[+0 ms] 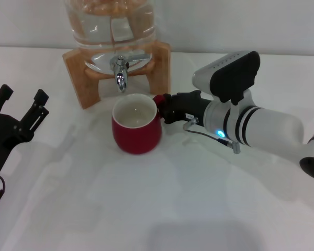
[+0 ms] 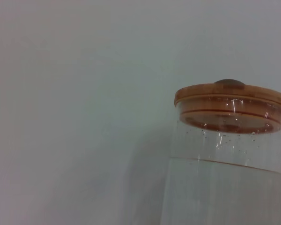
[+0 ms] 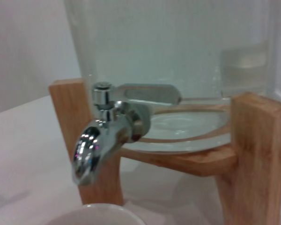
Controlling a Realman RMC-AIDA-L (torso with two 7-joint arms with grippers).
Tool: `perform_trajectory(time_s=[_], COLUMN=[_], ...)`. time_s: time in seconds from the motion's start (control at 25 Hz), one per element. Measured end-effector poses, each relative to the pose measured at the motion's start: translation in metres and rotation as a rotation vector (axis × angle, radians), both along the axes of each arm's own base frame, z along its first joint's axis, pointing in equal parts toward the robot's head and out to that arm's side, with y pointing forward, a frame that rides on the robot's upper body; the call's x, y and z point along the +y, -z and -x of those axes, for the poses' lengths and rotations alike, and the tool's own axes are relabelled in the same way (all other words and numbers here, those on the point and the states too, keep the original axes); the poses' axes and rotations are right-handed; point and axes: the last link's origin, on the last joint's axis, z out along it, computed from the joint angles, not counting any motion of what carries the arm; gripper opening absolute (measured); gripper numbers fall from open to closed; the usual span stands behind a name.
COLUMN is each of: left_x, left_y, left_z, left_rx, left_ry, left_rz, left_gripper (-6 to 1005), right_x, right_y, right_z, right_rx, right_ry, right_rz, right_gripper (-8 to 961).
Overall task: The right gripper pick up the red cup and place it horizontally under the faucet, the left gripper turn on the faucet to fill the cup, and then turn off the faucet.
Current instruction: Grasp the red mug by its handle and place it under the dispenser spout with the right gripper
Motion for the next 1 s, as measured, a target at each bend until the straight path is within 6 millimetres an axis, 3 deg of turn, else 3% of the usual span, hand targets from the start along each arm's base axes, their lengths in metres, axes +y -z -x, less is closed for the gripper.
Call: perform_trajectory(time_s=[1.0], left_x=[0.0022], left_y=[0.001], left_z=[-0.0013], left_rx=[0.0], left_ry=[0.003], left_rz=[0.004], left_gripper=[891], right_x=[-0.0013], right_y=[0.0023], right_z=[0.0045], right_rx=[-0.021], right_ry=[-0.037], right_rz=[0.009], right_gripper=[171])
